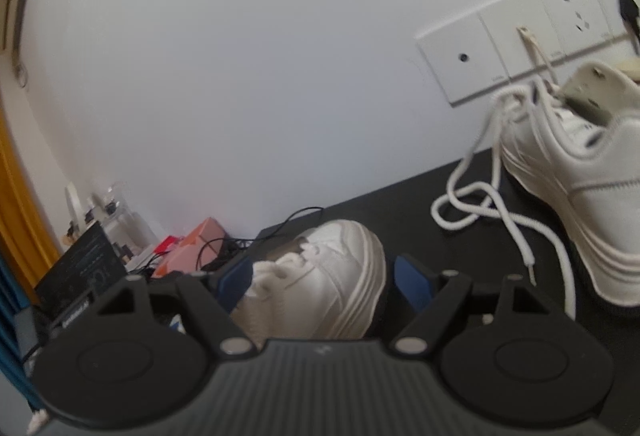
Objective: Lace up shoes with both hands
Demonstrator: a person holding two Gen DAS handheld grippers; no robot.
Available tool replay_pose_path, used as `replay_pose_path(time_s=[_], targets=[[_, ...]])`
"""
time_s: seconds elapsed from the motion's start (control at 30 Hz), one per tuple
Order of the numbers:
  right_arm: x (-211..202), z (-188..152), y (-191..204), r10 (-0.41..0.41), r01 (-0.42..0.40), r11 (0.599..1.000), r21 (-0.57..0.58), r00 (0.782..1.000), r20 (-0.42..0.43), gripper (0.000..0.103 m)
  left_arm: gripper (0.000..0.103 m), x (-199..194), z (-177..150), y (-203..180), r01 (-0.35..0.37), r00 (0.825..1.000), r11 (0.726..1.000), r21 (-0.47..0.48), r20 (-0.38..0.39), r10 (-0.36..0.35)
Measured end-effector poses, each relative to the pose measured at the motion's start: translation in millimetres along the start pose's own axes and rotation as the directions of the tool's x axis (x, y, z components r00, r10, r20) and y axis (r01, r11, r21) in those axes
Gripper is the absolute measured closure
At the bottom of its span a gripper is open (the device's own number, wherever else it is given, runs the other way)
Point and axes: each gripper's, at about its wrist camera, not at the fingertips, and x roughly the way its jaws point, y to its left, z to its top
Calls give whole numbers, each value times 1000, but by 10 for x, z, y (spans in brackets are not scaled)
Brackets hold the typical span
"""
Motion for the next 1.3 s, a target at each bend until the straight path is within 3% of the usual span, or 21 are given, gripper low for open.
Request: replay_pose_path(time_s=[0.13,0.27,0.3,0.4,0.53,0.8,1.03,1.3], targets=[[-1,-68,-19,-2,1,999,39,1000,23,24,16,4,-28,-66,-19,1000,998,67,8,19],[-85,-98,91,11,-9,1000,-30,997,71,7,8,-27,-73,-201,8,999,985,170,45,-16],[-101,-110,134,12,-7,998,-62,997,79,2,4,-61,-88,-250,23,997,978,208,63,-37],[-102,-160,257,-16,31,987,-160,996,92,1,0,-141,-148,-403,51,993,945,324,86,-83],[-22,-183,321,-65,74,975,-210,997,46,1,0,-97,-238,-533,19,998,909,417,54,-46],[124,-223,440,-199,185,935,-303,980,-13,1,0,-3,-327,-576,-33,999,884,466,4,35],[124,-253,415,-201,189,935,-299,979,-11,1,0,-9,-318,-560,-93,996,871,482,35,87],[161,-268,351,-190,171,959,-228,980,-62,0,0,-20,-318,-551,-89,996,866,492,49,74]])
